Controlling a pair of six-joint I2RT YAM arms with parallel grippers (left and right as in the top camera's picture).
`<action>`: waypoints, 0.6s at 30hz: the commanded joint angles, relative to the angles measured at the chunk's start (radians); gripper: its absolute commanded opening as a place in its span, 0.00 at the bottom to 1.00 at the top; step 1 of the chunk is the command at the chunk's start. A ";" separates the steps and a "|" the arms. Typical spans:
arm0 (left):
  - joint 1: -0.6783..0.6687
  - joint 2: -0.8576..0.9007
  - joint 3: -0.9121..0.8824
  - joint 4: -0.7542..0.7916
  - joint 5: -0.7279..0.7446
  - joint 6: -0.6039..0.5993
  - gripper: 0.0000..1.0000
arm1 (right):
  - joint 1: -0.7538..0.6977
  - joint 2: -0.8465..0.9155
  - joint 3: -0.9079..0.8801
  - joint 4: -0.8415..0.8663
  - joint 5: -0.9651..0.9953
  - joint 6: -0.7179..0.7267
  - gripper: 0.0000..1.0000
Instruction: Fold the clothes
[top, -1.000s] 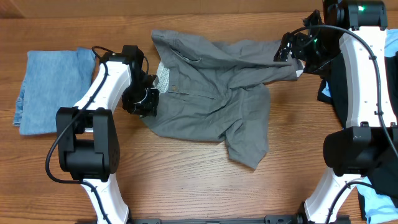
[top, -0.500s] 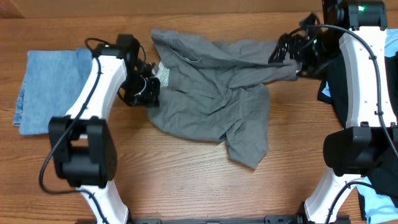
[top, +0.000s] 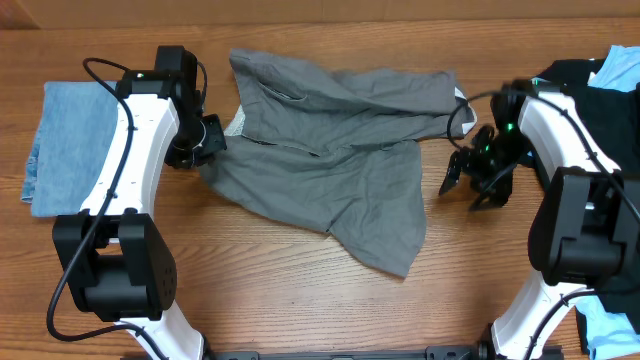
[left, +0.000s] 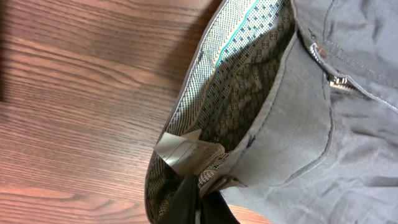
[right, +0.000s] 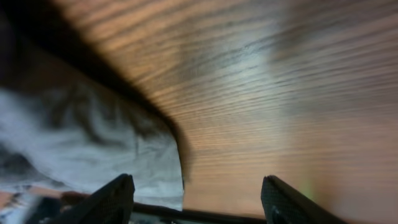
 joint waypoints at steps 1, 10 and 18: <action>0.010 -0.001 -0.008 0.011 -0.027 -0.020 0.04 | -0.040 -0.019 -0.153 0.055 -0.255 -0.107 0.70; 0.010 -0.001 -0.008 0.027 -0.027 -0.002 0.04 | -0.167 -0.019 -0.490 0.287 -0.611 -0.364 0.69; 0.010 -0.001 -0.008 0.024 -0.027 0.017 0.04 | -0.167 -0.019 -0.641 0.523 -0.681 -0.364 0.59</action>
